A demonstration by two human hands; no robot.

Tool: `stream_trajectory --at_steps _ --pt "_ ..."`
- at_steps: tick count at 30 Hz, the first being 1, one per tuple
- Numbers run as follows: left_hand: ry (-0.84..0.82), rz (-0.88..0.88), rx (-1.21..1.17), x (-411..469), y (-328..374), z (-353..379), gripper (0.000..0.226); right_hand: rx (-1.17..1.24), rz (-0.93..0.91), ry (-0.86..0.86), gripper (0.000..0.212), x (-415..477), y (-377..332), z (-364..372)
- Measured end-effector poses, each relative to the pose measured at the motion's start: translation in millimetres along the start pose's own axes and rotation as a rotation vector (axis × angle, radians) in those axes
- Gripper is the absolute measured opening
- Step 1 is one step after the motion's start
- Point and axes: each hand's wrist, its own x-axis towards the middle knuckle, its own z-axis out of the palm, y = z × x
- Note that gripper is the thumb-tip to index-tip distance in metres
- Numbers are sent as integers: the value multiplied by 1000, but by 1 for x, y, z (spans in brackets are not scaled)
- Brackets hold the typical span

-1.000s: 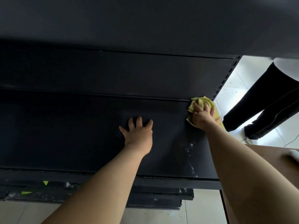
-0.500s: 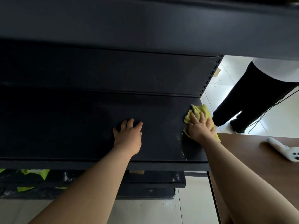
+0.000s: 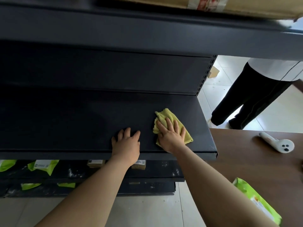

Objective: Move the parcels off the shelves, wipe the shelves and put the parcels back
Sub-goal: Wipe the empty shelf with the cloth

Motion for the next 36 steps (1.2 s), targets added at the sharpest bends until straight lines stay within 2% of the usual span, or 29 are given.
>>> stream_trajectory --at_steps 3,8,12,22,27,32,36 --pt "0 21 23 -8 11 3 48 4 35 32 53 -13 25 -1" --pt "-21 29 24 -14 26 5 46 26 206 54 52 -26 77 -14" --pt "-25 35 23 -14 26 5 46 147 338 69 49 -35 100 -20" --pt "48 84 25 -21 10 3 45 186 429 135 51 -67 73 6" --pt "69 87 6 -28 -5 3 43 191 355 131 55 -73 23 22" --pt "60 64 -15 -31 -14 -1 39 130 154 110 56 -77 -32 38" --pt "39 39 -15 -30 -13 -3 35 105 36 151 52 -79 -24 38"
